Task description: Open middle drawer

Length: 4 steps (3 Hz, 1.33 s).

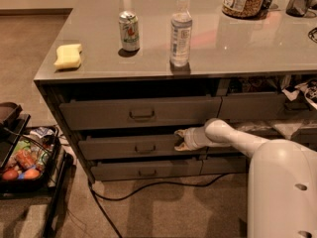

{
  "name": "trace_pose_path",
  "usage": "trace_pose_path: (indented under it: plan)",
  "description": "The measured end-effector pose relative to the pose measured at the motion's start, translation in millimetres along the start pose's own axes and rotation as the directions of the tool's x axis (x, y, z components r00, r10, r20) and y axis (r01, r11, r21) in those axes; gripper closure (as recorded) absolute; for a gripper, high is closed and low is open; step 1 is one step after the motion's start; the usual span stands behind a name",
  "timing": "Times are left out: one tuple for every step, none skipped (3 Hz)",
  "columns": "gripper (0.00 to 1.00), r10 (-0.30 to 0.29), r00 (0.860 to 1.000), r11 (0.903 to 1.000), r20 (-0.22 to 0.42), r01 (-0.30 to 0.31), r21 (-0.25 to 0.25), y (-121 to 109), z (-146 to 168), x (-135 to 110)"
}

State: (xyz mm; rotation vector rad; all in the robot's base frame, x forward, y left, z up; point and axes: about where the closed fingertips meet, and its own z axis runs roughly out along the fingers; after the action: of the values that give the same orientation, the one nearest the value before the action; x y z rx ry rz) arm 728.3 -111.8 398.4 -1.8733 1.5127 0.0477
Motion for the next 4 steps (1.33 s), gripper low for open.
trace_pose_path:
  plan:
    - [0.55,0.016,1.0,0.9998,0.006,-0.016,-0.008,1.5,-0.3,0.3]
    - [0.58,0.036,0.999,0.999,0.011,-0.036,-0.026,5.4,-1.1,1.5]
    - [0.58,0.036,0.999,0.999,0.011,-0.036,-0.026,2.5,-1.4,0.3]
    - [0.56,0.036,0.999,0.999,0.011,-0.036,-0.026,1.6,-1.5,0.0]
